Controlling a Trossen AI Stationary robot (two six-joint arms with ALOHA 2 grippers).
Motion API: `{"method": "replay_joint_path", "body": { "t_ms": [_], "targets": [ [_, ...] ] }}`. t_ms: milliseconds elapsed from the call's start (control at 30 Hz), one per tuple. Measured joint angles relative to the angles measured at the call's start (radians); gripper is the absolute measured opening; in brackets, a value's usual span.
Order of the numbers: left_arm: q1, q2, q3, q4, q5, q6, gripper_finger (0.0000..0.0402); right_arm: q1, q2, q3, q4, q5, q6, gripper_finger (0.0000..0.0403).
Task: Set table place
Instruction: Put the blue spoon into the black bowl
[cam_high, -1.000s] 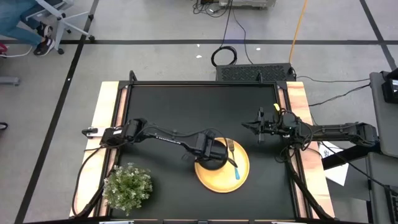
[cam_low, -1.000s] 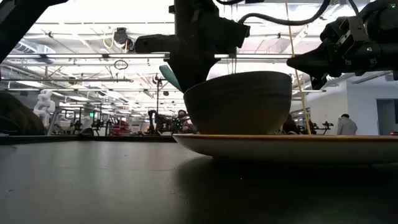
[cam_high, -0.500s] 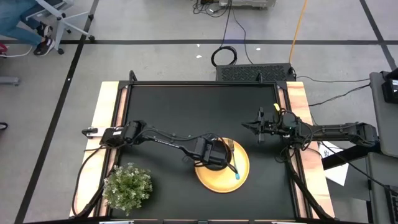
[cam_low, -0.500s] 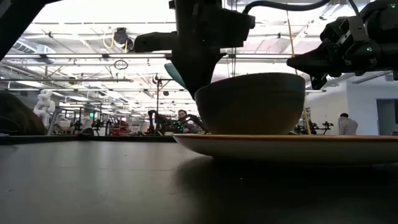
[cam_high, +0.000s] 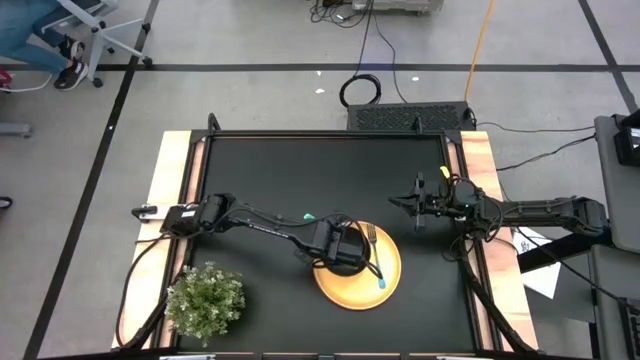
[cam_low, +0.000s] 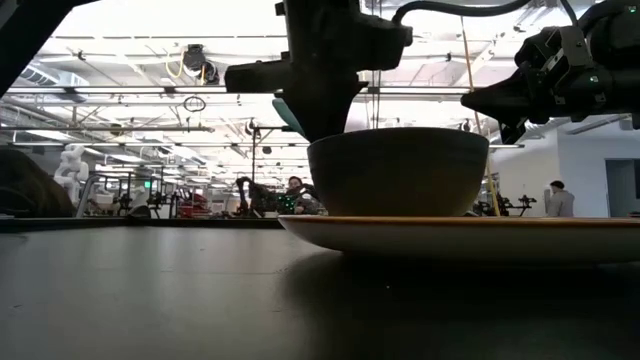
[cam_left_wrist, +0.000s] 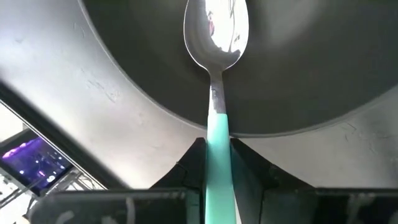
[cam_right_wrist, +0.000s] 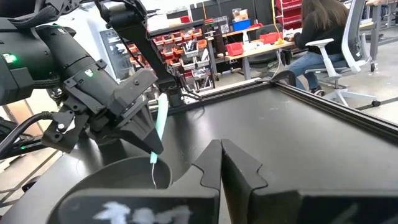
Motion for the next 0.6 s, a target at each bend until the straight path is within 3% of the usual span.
{"method": "replay_joint_path", "body": {
  "t_ms": [600],
  "targets": [
    [-0.029,0.0,0.0,0.027,0.003,0.069,0.0048,0.0,0.0,0.0,-0.001,0.0,0.0,0.0]
  ]
}}
